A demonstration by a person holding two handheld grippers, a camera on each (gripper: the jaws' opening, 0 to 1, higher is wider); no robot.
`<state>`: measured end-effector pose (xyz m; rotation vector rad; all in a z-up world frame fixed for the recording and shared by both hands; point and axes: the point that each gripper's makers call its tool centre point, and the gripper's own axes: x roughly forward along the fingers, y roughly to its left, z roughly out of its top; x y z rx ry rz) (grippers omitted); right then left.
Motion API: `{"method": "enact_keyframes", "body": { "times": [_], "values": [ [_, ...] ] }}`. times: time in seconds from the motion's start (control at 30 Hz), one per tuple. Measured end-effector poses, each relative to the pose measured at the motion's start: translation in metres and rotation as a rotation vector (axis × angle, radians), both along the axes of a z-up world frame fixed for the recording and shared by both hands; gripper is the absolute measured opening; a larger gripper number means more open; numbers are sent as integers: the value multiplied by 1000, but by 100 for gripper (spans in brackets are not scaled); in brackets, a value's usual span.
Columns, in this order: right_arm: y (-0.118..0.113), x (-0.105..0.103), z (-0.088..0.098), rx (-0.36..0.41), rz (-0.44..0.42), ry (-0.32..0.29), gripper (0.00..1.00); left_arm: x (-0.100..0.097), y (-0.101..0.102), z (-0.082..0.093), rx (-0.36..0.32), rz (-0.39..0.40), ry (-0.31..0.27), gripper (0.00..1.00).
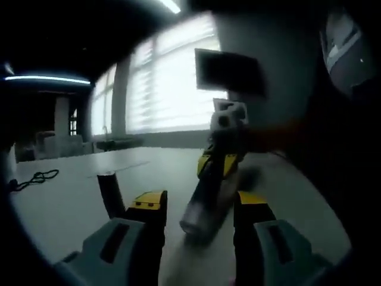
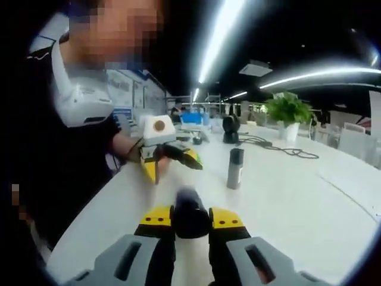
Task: Pick up cosmetic bottle twist off cap place on table pick up cap screw tight cap place on table
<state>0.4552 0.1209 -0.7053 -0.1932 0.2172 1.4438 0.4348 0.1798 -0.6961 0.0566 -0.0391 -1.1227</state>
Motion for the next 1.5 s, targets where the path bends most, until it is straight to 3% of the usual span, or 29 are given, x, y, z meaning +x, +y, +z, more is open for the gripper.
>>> {"method": "enact_keyframes", "body": {
  "times": [0.67,0.87,1.07,1.27,1.4,1.5],
  "values": [
    [26,-11,27,-9,64,-90,15,1,-13,-22,116,-41,29,31],
    [37,-16,31,-21,100,-112,15,0,-13,-21,107,-50,29,27],
    [44,-18,36,-16,119,-114,15,-3,-13,-18,99,-62,11,16],
    [48,-19,41,-2,124,-127,15,-4,-13,-17,89,-68,15,15],
    [47,-17,42,8,114,-102,16,-4,-13,-18,85,-71,27,14],
    [48,-20,48,68,108,-25,22,-6,-13,-17,88,-75,18,14]
  ]
}}
